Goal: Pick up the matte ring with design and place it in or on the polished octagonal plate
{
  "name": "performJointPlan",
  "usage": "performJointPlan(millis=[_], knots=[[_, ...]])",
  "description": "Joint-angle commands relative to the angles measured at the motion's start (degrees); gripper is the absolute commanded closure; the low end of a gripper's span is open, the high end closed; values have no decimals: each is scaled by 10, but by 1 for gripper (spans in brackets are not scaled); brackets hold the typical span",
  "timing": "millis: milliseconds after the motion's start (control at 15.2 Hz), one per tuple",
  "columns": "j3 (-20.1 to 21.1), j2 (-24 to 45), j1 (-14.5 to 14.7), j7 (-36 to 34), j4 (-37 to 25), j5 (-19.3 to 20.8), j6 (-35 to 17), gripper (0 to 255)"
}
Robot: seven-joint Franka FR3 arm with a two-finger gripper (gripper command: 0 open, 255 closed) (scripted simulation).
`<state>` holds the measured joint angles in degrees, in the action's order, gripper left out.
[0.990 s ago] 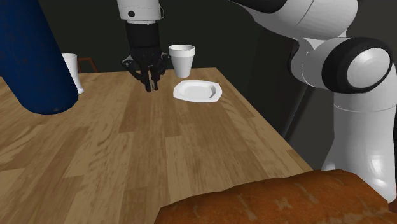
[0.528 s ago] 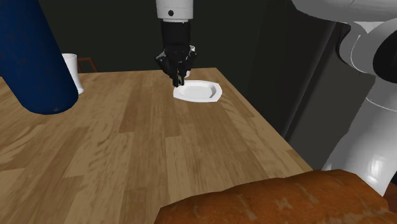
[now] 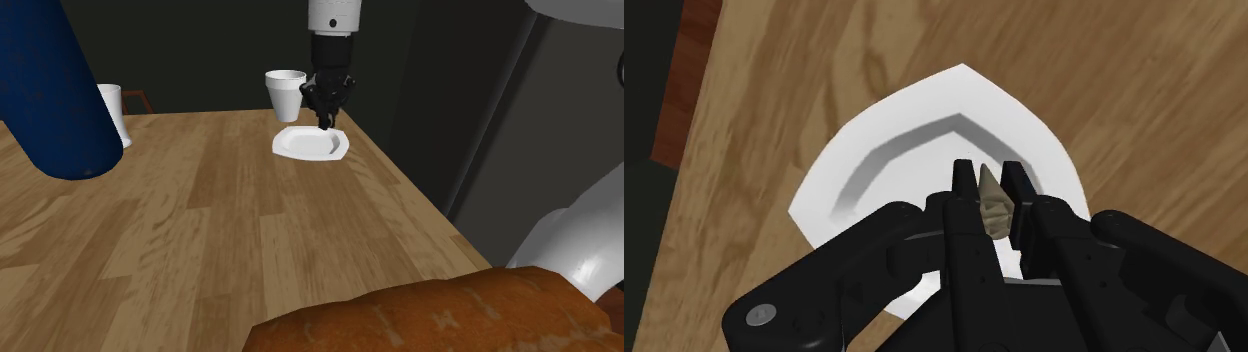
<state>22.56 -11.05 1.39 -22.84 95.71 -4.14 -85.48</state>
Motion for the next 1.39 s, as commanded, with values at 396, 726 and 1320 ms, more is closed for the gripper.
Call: performJointPlan(millis=[396,726,1320], knots=[[-35,-61,-12,54,92,-14,-32,255],[-34,-71,-11,57,140,-17,-71,255],[-33,-76,-9,58,175,-19,-101,255]])
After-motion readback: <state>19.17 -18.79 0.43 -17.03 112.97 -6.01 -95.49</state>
